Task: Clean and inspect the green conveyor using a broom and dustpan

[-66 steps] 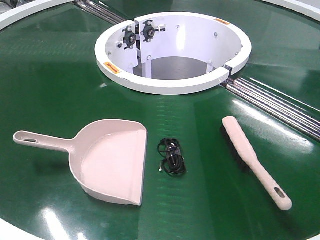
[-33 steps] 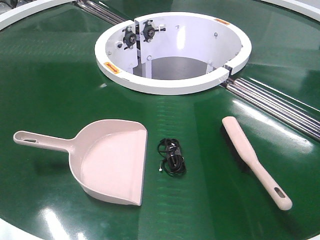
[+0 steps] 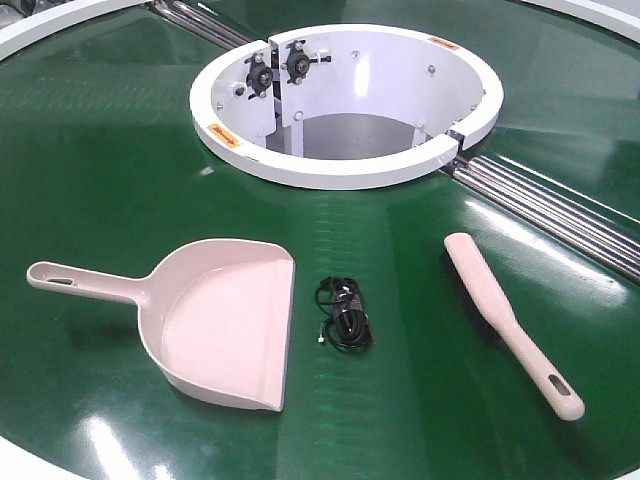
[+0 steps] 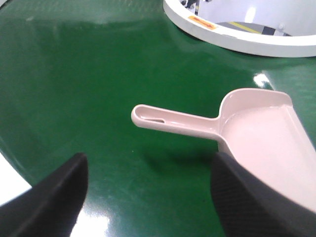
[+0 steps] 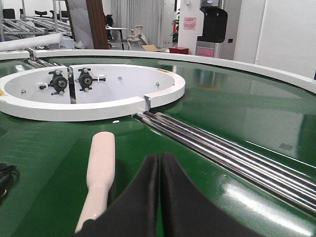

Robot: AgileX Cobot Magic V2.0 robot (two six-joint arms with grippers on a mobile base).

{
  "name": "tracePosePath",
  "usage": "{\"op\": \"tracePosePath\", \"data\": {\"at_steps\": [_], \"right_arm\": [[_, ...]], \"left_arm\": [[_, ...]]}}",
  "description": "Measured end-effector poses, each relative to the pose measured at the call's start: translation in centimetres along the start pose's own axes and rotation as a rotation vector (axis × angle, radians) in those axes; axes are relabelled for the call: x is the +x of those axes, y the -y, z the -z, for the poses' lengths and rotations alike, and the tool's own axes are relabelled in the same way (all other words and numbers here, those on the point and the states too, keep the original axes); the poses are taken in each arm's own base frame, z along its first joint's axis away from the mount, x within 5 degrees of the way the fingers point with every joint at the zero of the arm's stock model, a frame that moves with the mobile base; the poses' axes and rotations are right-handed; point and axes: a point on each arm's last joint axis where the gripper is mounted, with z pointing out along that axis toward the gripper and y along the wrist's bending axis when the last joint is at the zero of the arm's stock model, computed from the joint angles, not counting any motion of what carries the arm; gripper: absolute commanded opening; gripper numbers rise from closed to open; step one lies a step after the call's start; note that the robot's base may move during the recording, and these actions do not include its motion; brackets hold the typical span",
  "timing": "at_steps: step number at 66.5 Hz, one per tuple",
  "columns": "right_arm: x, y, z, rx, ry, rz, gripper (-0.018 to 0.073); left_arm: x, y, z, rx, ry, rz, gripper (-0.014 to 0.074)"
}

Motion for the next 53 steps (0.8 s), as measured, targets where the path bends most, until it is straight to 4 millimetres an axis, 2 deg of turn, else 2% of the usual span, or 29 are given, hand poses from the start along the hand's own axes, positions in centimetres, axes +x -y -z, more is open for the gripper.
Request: {"op": "tracePosePath", "data": {"at_steps": [17,24,30,42,53], "right_arm": [[0.0,0.0,0.0,0.0,0.0,0.0,-0.001],[0.0,0.0,0.0,0.0,0.0,0.0,-0.001],[0.0,0.0,0.0,0.0,0.0,0.0,-0.001],[0.0,0.0,0.0,0.0,0.0,0.0,-0.001],[0.0,0.0,0.0,0.0,0.0,0.0,-0.001]], "left_arm": [[-0.1,0.3,0.0,0.03,0.005,0.046,0.0514],[-0.8,0.3,-0.1,0.035,-0.018,0.046,0.0514],[-2.3,0.3,-0.3,0.039,-0.065,0.039,0.0514],[-7.1,0.3,-1.7,0.074,-0.183,-0.094,0.0514],[-11.0,1.0,-5.0,0.209,-0.358,-0.255,0.0514]]}}
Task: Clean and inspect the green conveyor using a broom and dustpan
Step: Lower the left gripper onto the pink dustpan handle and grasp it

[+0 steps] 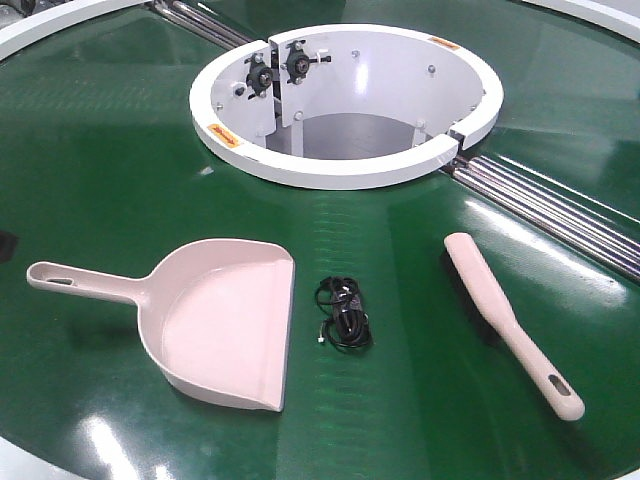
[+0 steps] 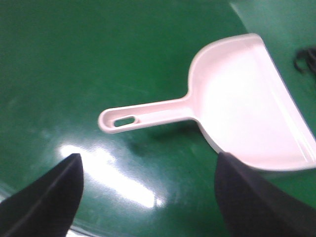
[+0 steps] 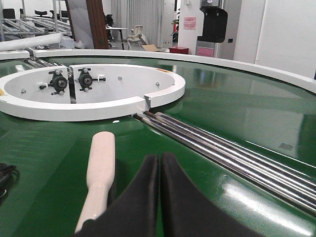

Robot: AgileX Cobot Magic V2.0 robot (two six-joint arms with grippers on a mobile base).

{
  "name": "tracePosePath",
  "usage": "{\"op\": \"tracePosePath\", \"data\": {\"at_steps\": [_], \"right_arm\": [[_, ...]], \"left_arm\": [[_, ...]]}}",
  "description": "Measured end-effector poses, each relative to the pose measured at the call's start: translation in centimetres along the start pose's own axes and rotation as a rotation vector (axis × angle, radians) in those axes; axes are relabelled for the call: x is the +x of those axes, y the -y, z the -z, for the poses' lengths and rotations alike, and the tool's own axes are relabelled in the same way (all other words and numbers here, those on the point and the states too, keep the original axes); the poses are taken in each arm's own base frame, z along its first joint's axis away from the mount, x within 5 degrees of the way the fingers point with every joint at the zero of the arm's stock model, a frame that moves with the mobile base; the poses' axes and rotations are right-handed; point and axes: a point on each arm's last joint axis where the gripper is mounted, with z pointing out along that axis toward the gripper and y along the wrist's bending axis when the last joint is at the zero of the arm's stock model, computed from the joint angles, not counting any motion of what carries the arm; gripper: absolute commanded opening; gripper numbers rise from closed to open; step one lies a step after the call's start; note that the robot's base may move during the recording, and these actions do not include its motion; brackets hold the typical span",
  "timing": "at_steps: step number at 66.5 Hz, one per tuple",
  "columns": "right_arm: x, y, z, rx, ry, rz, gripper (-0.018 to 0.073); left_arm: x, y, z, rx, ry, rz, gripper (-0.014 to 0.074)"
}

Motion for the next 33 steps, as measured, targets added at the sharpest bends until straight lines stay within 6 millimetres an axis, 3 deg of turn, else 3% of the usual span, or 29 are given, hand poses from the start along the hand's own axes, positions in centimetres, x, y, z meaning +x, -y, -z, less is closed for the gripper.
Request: {"op": "tracePosePath", "data": {"at_steps": [19,33], "right_arm": [[0.0,0.0,0.0,0.0,0.0,0.0,-0.001],[0.0,0.0,0.0,0.0,0.0,0.0,-0.001]], "left_arm": [[-5.5,-1.5,-5.6,0.21,-0.15,-0.283,0.0514],[-6.6,-1.7,-9.1,0.285,-0.165,-0.483,0.0514]]}}
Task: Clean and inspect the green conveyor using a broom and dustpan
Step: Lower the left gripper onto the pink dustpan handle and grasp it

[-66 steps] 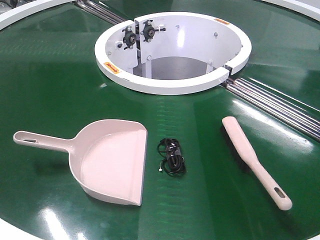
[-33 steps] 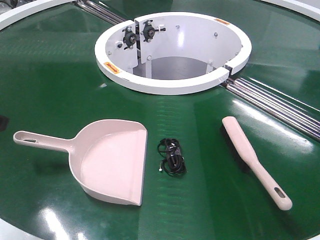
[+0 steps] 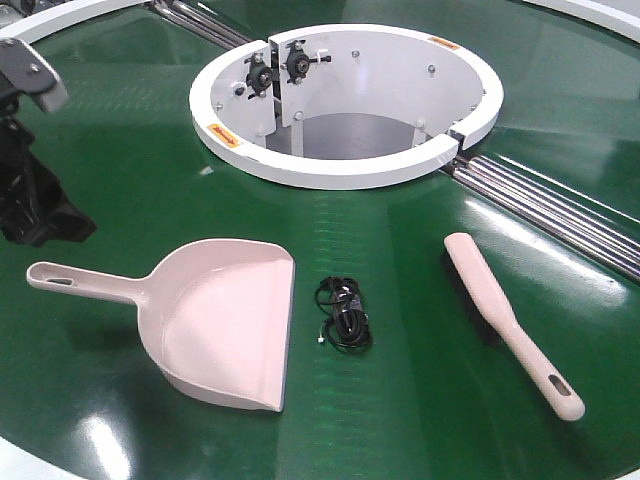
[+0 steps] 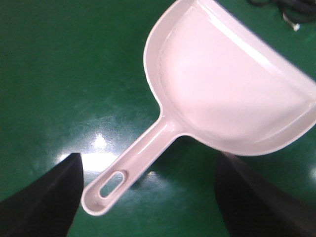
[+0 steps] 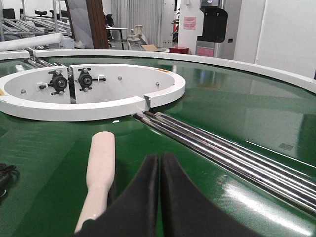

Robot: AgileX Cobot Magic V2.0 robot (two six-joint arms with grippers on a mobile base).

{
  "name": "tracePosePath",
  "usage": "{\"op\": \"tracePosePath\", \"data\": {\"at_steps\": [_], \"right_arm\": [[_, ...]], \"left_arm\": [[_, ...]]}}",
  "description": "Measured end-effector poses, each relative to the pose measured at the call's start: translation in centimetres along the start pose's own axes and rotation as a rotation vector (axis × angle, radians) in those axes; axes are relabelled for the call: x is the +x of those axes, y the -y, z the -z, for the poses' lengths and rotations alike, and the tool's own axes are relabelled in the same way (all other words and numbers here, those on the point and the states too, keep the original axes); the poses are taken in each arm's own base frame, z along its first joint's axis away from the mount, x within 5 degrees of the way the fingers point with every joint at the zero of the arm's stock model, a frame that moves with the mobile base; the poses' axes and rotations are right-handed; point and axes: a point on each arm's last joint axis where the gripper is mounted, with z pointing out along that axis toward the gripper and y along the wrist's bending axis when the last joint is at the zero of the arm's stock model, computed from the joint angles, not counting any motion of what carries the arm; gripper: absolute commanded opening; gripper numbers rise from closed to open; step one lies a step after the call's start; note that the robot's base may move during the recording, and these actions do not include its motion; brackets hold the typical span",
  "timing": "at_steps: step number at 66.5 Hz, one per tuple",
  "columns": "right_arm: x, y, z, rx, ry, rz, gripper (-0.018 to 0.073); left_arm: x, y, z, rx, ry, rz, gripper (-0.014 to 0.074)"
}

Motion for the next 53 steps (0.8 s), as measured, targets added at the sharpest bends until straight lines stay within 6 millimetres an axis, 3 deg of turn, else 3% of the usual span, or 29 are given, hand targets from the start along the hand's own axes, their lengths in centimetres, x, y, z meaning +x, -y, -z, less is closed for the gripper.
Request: {"op": "tracePosePath", "data": {"at_steps": [17,38,53], "right_arm": [[0.0,0.0,0.0,0.0,0.0,0.0,-0.001],[0.0,0.0,0.0,0.0,0.0,0.0,-0.001],[0.0,0.0,0.0,0.0,0.0,0.0,-0.001]], "left_arm": [[-0.9,0.4,-3.1,0.024,-0.131,-0.438,0.0514],[-1.3,0.7,-8.3,0.129,-0.233,-0.584,0.0514],[-0.7,0.5,-10.8,0.198,-0.28,-0.626,0.0514]]}}
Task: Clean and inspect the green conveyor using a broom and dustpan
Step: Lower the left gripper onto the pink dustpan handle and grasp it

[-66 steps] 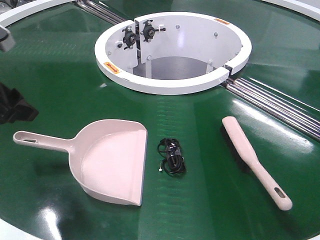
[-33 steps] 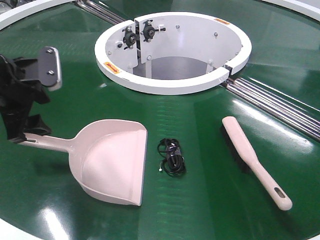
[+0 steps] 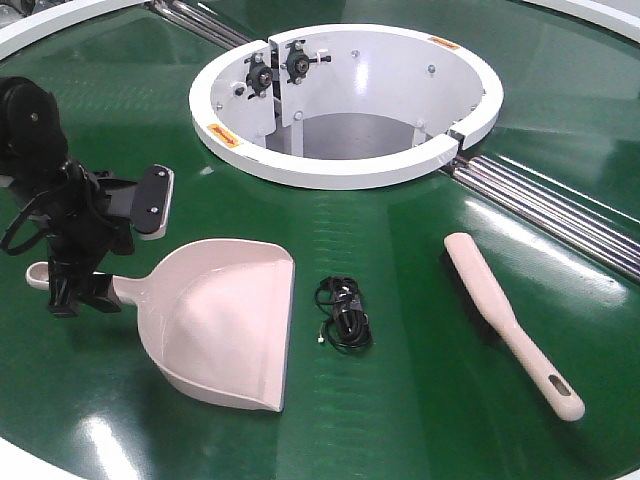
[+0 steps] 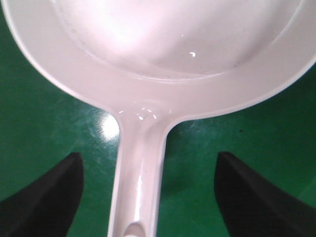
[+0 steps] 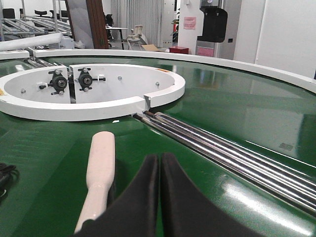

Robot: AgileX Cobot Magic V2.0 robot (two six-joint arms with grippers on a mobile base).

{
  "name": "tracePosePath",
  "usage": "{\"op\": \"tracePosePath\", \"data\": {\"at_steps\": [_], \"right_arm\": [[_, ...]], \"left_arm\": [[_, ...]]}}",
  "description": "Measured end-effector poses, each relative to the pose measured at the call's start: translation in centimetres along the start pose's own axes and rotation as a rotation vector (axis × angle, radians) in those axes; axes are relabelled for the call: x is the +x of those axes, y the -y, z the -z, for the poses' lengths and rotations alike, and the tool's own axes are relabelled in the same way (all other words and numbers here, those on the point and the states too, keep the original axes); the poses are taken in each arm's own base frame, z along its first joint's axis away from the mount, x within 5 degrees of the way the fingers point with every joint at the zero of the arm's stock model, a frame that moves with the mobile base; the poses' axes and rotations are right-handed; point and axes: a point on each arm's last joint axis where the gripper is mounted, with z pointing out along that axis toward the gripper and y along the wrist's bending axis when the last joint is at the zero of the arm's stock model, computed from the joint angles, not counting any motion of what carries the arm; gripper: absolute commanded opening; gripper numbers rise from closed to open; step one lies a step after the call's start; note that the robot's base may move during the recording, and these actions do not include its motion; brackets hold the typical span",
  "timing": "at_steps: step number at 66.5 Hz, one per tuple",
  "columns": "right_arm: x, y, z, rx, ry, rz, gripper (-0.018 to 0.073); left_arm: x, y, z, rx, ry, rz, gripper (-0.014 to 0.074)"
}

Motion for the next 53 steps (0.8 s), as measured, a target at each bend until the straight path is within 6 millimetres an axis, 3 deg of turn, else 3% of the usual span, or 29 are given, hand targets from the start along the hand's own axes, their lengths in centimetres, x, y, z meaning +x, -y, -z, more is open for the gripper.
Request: {"op": "tracePosePath", "data": {"at_steps": [38,53], "right_arm": [[0.0,0.0,0.0,0.0,0.0,0.0,-0.001],[0.0,0.0,0.0,0.0,0.0,0.0,-0.001]], "left_arm": [[0.5,-1.0,-3.8,0.079,-0.06,-0.029,0.051],[0.8,-1.3,-5.5,0.108,-0.092,-0.043,0.0403]]}}
